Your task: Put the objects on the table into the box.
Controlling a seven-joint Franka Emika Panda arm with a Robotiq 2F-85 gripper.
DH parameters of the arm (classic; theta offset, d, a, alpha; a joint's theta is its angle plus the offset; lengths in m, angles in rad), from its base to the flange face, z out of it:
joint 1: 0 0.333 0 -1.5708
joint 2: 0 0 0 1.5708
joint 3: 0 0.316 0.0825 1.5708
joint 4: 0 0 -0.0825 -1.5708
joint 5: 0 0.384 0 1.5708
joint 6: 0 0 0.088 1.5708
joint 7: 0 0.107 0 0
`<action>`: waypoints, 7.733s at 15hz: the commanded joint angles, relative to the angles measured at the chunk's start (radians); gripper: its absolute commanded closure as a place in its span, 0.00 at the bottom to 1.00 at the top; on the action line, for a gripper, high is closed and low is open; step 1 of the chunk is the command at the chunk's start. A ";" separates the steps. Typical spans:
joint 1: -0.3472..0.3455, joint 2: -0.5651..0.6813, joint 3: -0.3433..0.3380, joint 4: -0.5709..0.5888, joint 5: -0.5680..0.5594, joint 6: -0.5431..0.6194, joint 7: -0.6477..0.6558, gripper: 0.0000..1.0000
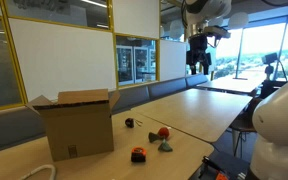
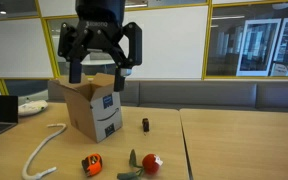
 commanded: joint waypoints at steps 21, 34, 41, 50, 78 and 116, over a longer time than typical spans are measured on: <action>-0.028 0.329 0.149 -0.208 0.122 0.722 0.632 0.00; 0.005 0.949 0.073 0.032 0.132 1.062 0.865 0.00; -0.014 1.177 0.046 0.252 0.203 1.032 0.780 0.00; -0.027 1.317 0.026 0.348 0.263 1.027 0.705 0.26; 0.278 0.600 0.125 0.302 -0.500 0.876 1.063 0.97; 0.313 1.344 0.216 1.336 -0.004 0.138 0.422 0.00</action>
